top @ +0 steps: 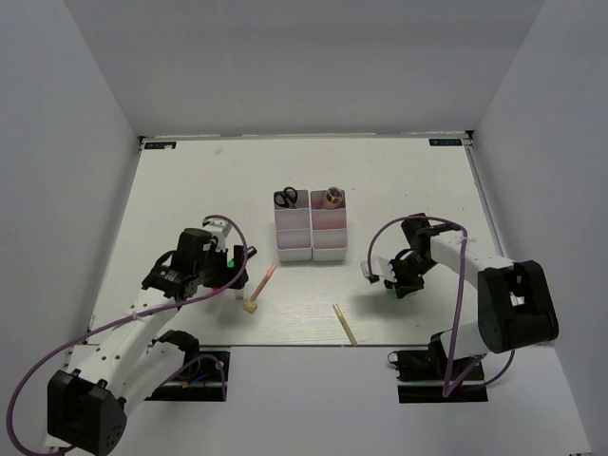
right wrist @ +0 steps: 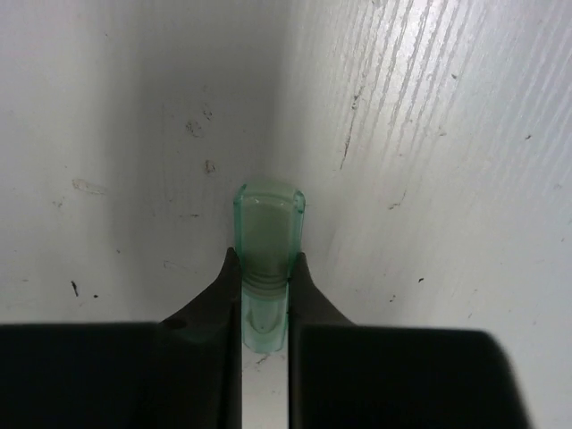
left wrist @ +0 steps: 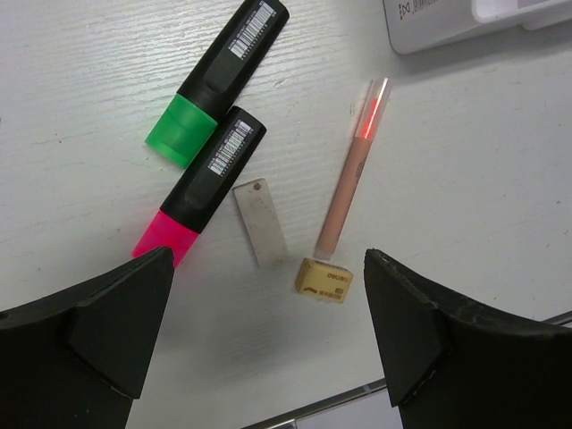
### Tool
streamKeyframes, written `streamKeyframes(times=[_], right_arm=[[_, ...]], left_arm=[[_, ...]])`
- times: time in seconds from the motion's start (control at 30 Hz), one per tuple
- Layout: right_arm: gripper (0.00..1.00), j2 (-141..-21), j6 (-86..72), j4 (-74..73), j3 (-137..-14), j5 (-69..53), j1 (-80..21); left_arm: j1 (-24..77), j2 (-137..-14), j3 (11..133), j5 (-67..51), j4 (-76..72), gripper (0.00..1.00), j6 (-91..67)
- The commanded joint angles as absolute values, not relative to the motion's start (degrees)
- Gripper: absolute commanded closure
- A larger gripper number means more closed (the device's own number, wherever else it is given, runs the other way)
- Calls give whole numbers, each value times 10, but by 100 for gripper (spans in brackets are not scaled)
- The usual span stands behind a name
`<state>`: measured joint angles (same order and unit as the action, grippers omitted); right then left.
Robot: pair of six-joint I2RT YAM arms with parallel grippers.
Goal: Sort the stationery into containers
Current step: Pick up the stationery from the center of the board, then place the stationery in the storage box.
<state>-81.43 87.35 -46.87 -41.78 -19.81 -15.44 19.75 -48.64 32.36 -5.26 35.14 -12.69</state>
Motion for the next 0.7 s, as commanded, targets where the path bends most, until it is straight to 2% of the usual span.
streamKeyframes(times=[0.0,0.13,0.23,0.27,0.43,0.53,0.67], right_arm=[[99,-836,850,-488,-421,-183,-154],[100,-826,821,-540,-475,-229,-157],[100,-824,775,-593,-569,-318,-165],[100,-828,729,-598,-637,-349,-166],[100,-856,563,-525,-761,-416,-191],[100,-892,541,-509,-811,-421,-208],[100,-918,541,-457,-817,-397,-249]], left_arm=[[200,-474,324,-59,346,2,-124],[200,-475,325,-60,344,2,-125],[199,-476,325,-59,346,2,-124],[201,-478,326,-61,347,2,-123],[200,-488,328,-54,349,2,-123],[200,-495,327,-52,351,2,-122],[200,-501,328,-50,350,2,-121]])
